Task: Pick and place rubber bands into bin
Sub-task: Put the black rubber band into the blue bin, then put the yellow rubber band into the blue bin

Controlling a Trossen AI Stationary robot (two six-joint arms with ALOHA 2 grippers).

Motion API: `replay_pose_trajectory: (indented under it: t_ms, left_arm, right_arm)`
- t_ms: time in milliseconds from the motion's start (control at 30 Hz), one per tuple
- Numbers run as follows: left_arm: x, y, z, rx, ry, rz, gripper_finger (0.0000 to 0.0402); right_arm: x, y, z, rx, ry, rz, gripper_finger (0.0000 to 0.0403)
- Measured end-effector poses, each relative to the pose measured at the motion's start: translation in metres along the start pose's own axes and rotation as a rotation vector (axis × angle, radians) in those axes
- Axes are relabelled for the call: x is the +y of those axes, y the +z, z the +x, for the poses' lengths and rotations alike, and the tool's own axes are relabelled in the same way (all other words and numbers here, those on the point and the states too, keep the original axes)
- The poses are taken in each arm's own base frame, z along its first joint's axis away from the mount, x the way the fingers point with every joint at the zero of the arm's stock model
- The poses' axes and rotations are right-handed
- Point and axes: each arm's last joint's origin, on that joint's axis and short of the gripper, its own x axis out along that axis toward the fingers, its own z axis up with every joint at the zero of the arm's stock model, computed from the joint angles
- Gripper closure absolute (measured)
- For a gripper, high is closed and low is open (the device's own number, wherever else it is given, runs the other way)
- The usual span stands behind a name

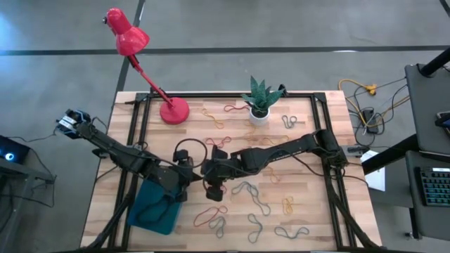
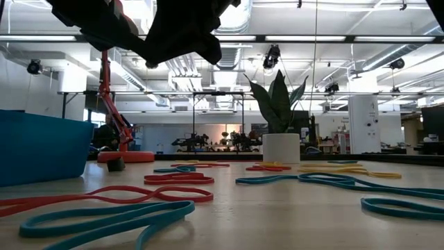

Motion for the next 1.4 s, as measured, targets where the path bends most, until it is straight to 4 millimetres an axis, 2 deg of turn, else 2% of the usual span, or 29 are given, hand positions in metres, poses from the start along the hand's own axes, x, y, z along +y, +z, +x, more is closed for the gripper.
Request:
replay_pose_trajectory:
  t_ms: [167, 300, 367, 500, 600, 667, 767, 900, 1067, 1167, 1400]
  left_arm:
    - [0.002, -0.003, 0.000, 0.031, 0.017, 0.007, 0.0400]
    - [0.007, -0.014, -0.005, 0.160, 0.024, -0.014, 0.0400]
    - [0.008, -0.019, -0.014, 0.251, 0.022, -0.027, 0.0401]
    - [0.010, -0.020, -0.046, 0.421, -0.018, -0.070, 0.0401]
    - [0.012, -0.026, -0.062, 0.559, -0.059, -0.138, 0.0401]
    - [0.010, -0.032, -0.065, 0.623, -0.091, -0.186, 0.0401]
    - [0.006, -0.049, -0.059, 0.730, -0.119, -0.240, 0.0401]
    - [-0.002, -0.072, -0.042, 0.753, -0.098, -0.276, 0.0392]
    - [-0.010, -0.080, -0.034, 0.742, -0.084, -0.289, 0.0331]
    - [-0.012, -0.077, -0.034, 0.726, -0.094, -0.293, 0.0285]
    - [-0.014, -0.059, -0.046, 0.679, -0.138, -0.337, 0.0200]
  right_arm:
    - [0.000, 0.000, 0.000, 0.003, -0.001, 0.018, 0.0262]
    - [0.001, -0.004, 0.000, 0.034, -0.010, 0.011, 0.0198]
    - [0.004, -0.009, -0.001, 0.067, -0.017, -0.001, 0.0174]
    - [0.009, -0.021, -0.003, 0.154, -0.039, -0.032, 0.0144]
    - [0.012, -0.029, -0.006, 0.220, -0.058, -0.054, 0.0134]
    - [0.013, -0.033, -0.007, 0.256, -0.067, -0.067, 0.0131]
    - [0.014, -0.039, -0.007, 0.309, -0.038, -0.078, 0.0133]
    - [0.019, -0.048, -0.005, 0.351, 0.004, -0.159, 0.0139]
    - [0.030, -0.060, -0.003, 0.364, 0.041, -0.276, 0.0137]
    - [0.032, -0.058, 0.001, 0.315, 0.060, -0.276, 0.0133]
    - [0.018, -0.047, 0.005, 0.273, 0.035, -0.207, 0.0131]
